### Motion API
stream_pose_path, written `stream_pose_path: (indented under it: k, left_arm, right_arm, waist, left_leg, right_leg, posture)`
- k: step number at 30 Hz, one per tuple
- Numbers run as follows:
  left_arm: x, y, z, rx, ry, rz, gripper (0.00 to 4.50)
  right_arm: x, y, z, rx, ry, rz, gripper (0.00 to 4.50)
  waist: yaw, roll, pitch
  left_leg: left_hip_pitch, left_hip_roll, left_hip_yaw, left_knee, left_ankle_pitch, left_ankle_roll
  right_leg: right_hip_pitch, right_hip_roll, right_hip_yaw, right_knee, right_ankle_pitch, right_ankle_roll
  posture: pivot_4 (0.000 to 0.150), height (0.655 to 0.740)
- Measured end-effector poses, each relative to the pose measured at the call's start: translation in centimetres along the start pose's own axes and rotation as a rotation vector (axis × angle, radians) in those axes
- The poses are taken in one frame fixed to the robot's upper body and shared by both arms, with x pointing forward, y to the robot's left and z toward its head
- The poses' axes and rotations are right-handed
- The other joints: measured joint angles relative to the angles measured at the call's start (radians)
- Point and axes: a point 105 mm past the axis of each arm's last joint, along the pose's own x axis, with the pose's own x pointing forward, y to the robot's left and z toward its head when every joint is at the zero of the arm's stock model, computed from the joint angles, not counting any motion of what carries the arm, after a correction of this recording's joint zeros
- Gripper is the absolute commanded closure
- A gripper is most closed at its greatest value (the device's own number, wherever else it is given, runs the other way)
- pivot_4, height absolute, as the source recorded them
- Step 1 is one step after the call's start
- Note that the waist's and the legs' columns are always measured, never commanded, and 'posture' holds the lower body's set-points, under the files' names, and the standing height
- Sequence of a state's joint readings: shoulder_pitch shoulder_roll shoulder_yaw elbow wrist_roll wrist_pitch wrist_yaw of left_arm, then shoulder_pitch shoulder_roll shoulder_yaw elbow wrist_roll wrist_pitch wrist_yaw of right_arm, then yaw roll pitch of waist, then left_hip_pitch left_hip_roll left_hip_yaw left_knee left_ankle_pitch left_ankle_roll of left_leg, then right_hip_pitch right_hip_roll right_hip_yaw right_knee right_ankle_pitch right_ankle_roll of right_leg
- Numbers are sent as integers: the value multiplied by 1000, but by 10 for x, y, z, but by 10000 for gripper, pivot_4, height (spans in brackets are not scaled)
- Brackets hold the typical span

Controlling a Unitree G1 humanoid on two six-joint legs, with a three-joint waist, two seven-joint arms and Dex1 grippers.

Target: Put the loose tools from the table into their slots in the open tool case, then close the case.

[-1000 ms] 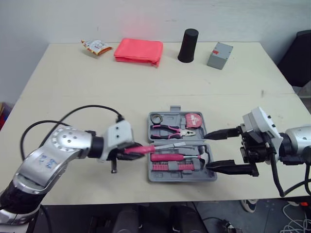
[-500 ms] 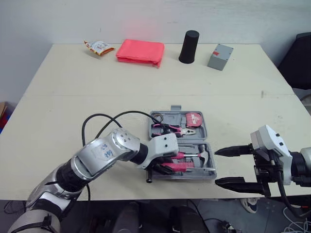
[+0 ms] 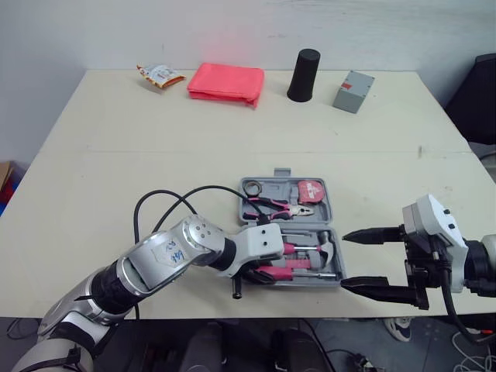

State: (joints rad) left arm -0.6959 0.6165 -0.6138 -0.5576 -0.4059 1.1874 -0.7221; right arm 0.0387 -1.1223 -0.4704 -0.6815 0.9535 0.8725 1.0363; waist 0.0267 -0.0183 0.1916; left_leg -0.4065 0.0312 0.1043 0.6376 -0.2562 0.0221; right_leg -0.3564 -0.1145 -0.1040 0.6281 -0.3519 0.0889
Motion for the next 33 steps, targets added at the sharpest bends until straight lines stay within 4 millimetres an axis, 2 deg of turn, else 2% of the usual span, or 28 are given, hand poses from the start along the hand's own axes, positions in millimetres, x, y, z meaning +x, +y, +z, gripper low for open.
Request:
stream_pose_path:
  k: [1,2,6,8,11,14,17,18,20,25,28,33]
  left_arm:
    - [1,1,0,-5,-2,-2,28877]
    - [1,0,0,-7,-3,-7,25679]
    - [-6,2,-5,2,14,3,7744]
    - [-10,2,-3,7,7,12,7744]
    - [-15,4,11,16,-103,39,7744]
    - [-11,4,10,15,-207,45,15835]
    - [-9,10,4,28,-266,55,30280]
    - [-11,12,5,36,-294,56,34027]
    - [-15,15,9,59,-358,48,44265]
    - [-11,12,3,81,-431,-24,44718]
    - [-5,14,0,80,-435,-32,44718]
    - [2,22,-4,73,-411,-8,44718]
  right_arm:
    - [0,-1,1,-1,-3,-4,0]
    - [0,-2,2,-2,-5,-5,0]
    - [4,-1,0,16,-17,10,0]
    - [4,-2,2,19,-32,8,0]
    - [3,-3,6,9,-45,6,0]
    - [3,-4,5,12,-43,2,0]
    - [3,-5,1,24,-32,-4,0]
    - [3,-5,0,26,-30,-5,0]
    - [3,-5,-1,29,-28,-8,0]
    - [5,-8,-7,45,-32,-26,0]
    - [8,-7,-14,62,-19,-21,0]
    - [9,-7,-13,49,-29,-22,0]
  waist:
    - [0,0,0]
    - [0,0,0]
    - [0,0,0]
    - [0,0,0]
    - [0,0,0]
    - [0,0,0]
    - [0,0,0]
    - [0,0,0]
    - [1,0,0]
    - [0,0,0]
    - [1,0,0]
    - [0,0,0]
  left_leg:
    - [0,0,0,0,0,0]
    - [0,0,0,0,0,0]
    - [0,0,0,0,0,0]
    - [0,0,0,0,0,0]
    - [0,0,0,0,0,0]
    - [0,0,0,0,0,0]
    - [0,0,0,0,0,0]
    - [0,0,0,0,0,0]
    - [0,0,0,0,0,1]
    - [0,0,1,0,-1,1]
    - [0,0,0,1,-1,1]
    - [0,0,0,1,-1,1]
  right_leg:
    - [0,0,0,0,0,0]
    - [0,0,0,0,0,0]
    - [0,0,0,0,0,0]
    - [0,0,0,0,0,0]
    - [0,0,0,0,0,0]
    - [0,0,0,0,0,0]
    - [0,0,-1,0,0,0]
    - [0,0,-1,0,0,0]
    - [0,0,-1,0,0,0]
    - [0,-1,-1,0,0,0]
    - [0,-1,-1,0,0,0]
    - [0,-1,-1,0,0,0]
  posture:
    - [1500,7361]
    - [1500,7361]
    - [1500,7361]
    - [1500,7361]
    - [1500,7361]
    - [1500,7361]
    - [1500,7361]
    - [1500,7361]
    - [1500,7361]
    - [1500,7361]
    - [1500,7361]
    - [1500,7361]
